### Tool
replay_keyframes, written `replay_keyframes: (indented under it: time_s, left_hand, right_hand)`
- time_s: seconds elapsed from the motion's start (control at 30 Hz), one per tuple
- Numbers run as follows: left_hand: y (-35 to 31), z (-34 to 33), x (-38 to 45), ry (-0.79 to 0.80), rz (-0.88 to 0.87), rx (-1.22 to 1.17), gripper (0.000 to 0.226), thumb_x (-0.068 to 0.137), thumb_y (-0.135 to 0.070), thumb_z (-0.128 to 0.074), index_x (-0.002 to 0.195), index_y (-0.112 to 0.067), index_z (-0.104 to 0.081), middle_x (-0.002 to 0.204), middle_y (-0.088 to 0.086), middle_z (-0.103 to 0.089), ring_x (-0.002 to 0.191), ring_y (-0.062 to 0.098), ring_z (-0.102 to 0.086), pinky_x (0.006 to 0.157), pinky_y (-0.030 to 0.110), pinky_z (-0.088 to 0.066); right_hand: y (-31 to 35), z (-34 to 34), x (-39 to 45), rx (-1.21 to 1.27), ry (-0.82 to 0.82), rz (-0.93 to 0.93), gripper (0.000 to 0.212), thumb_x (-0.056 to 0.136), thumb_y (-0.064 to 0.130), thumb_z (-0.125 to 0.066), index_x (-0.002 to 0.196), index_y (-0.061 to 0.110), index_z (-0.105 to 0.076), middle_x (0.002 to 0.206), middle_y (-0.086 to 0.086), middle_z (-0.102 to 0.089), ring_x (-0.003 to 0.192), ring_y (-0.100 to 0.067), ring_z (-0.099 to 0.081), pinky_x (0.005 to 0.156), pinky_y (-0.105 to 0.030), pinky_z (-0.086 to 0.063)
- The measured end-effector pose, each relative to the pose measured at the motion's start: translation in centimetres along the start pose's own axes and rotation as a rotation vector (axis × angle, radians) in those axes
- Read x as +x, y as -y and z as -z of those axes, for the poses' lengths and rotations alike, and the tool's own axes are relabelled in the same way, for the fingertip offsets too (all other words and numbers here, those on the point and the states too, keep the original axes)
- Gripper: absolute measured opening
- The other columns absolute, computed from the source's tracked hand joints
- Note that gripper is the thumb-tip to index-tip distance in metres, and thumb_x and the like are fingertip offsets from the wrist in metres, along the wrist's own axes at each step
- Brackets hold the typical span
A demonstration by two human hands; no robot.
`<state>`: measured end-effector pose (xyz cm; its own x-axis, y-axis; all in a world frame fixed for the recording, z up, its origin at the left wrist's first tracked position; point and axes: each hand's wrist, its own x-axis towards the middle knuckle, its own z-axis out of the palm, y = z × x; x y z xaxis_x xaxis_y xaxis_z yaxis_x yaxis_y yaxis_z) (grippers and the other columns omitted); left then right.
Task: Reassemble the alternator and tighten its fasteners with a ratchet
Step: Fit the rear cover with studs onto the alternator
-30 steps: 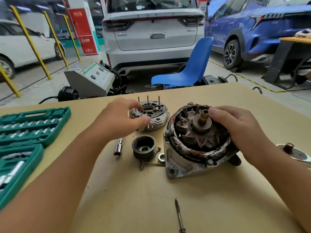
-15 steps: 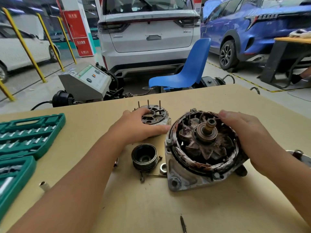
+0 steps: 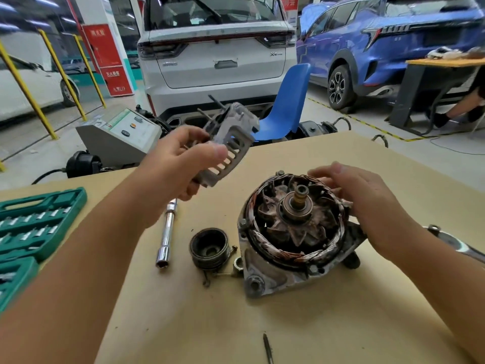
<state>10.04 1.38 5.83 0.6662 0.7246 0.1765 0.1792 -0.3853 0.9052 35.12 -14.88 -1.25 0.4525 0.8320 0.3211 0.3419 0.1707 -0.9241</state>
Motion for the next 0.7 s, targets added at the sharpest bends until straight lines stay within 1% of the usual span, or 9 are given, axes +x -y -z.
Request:
replay_keyframes:
  time_s: [0.03,0.1,0.17,0.27,0.37,0.4,0.47,0.53,0.7]
  left_hand:
    - [-1.3,0.0,-0.8,0.007,-0.092,0.031,0.055,0.055,-0.060,-0.079,0.106,-0.046,-0.066,0.082,-0.006,-0.073,0.058,0.010,-0.059,0.048,0.021,-0.046]
    - [-3.5,-1.1,-2.4,-0.013,-0.209,0.144,0.064,0.047,-0.064,-0.082,0.108,-0.056,-0.062,0.097,-0.007,-0.072,0.069,0.014,-0.069,0.053,0.023,-0.052]
    - [-4.5,-2.9,-4.4,-0.022,-0.271,0.330,0.078,0.040,-0.075,-0.080,0.113,-0.062,-0.056,0.116,-0.009,-0.061,0.086,0.016,-0.069,0.066,0.025,-0.055]
    - [-5.0,-5.8,-6.8,-0.018,-0.355,0.659,0.088,0.035,-0.086,-0.070,0.117,-0.063,-0.048,0.123,-0.019,-0.035,0.102,-0.008,-0.053,0.075,0.009,-0.042]
    - [-5.0,-7.0,-7.6,0.013,-0.301,0.705,0.093,0.032,-0.092,-0.064,0.118,-0.064,-0.045,0.127,-0.019,-0.027,0.104,0.007,-0.053,0.084,0.026,-0.047]
    - [-4.9,-7.1,-7.7,0.002,-0.289,0.703,0.094,0.031,-0.094,-0.063,0.118,-0.065,-0.045,0.126,-0.021,-0.026,0.102,0.008,-0.053,0.083,0.027,-0.047]
    - [-4.9,-7.3,-7.8,-0.020,-0.293,0.711,0.096,0.030,-0.097,-0.061,0.119,-0.065,-0.044,0.121,-0.024,-0.023,0.098,-0.003,-0.050,0.078,0.016,-0.042]
    - [-5.0,-7.3,-7.9,-0.018,-0.301,0.719,0.098,0.030,-0.099,-0.060,0.120,-0.065,-0.044,0.118,-0.026,-0.021,0.097,-0.012,-0.044,0.077,0.008,-0.034]
    - [-5.4,-6.7,-8.2,0.035,-0.284,0.778,0.099,0.028,-0.102,-0.057,0.119,-0.069,-0.043,0.123,-0.025,-0.022,0.096,0.009,-0.053,0.076,0.012,-0.036]
  right_hand:
    - [0.1,0.1,0.2,0.005,-0.033,0.001,0.047,0.086,0.065,-0.047,0.110,0.036,-0.075,0.099,0.005,-0.075,0.091,-0.011,-0.071,0.077,-0.033,-0.050]
    - [0.5,0.6,0.3,0.070,-0.066,0.045,0.045,0.088,0.063,-0.048,0.117,0.039,-0.071,0.104,0.000,-0.075,0.096,-0.023,-0.070,0.079,-0.038,-0.051]
    - [1.1,1.1,0.0,0.150,-0.051,0.139,0.058,0.086,0.073,-0.052,0.127,0.036,-0.065,0.111,-0.005,-0.073,0.097,-0.027,-0.068,0.081,-0.042,-0.053]
    - [1.8,1.6,-0.8,0.218,0.017,0.210,0.070,0.081,0.079,-0.055,0.135,0.034,-0.058,0.120,0.000,-0.070,0.105,-0.019,-0.067,0.084,-0.037,-0.049]
    - [1.9,1.8,-1.2,0.181,0.077,0.214,0.081,0.080,0.074,-0.062,0.144,0.026,-0.051,0.133,-0.002,-0.064,0.121,-0.025,-0.063,0.091,-0.035,-0.053]
    - [1.9,1.9,-1.3,0.163,0.100,0.221,0.081,0.081,0.069,-0.065,0.146,0.024,-0.050,0.136,-0.001,-0.062,0.125,-0.026,-0.061,0.094,-0.036,-0.054]
    - [1.8,2.0,-1.4,0.125,0.120,0.233,0.073,0.082,0.052,-0.067,0.148,0.025,-0.049,0.139,0.005,-0.060,0.130,-0.024,-0.057,0.104,-0.044,-0.051]
    - [1.7,2.0,-1.4,0.100,0.119,0.239,0.071,0.079,0.045,-0.063,0.147,0.029,-0.050,0.140,0.007,-0.060,0.132,-0.024,-0.055,0.110,-0.056,-0.044]
    - [1.9,2.2,-1.3,0.093,0.123,0.264,0.067,0.077,0.042,-0.066,0.141,0.027,-0.056,0.137,0.001,-0.062,0.130,-0.025,-0.055,0.107,-0.063,-0.043]
